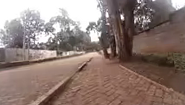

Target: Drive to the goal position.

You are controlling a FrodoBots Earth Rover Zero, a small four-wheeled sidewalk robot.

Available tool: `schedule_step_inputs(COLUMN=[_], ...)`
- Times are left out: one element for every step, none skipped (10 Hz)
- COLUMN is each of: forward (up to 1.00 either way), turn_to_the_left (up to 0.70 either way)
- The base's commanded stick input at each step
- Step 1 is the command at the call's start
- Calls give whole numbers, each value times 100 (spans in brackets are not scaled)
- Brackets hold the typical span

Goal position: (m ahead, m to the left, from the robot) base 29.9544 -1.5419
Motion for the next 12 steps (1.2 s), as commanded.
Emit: schedule_step_inputs(forward=[50,50,50,50,50,50,50,50,50,50,50,50], turn_to_the_left=[8,0,0,0,0,0,0,0,0,0,0,0])
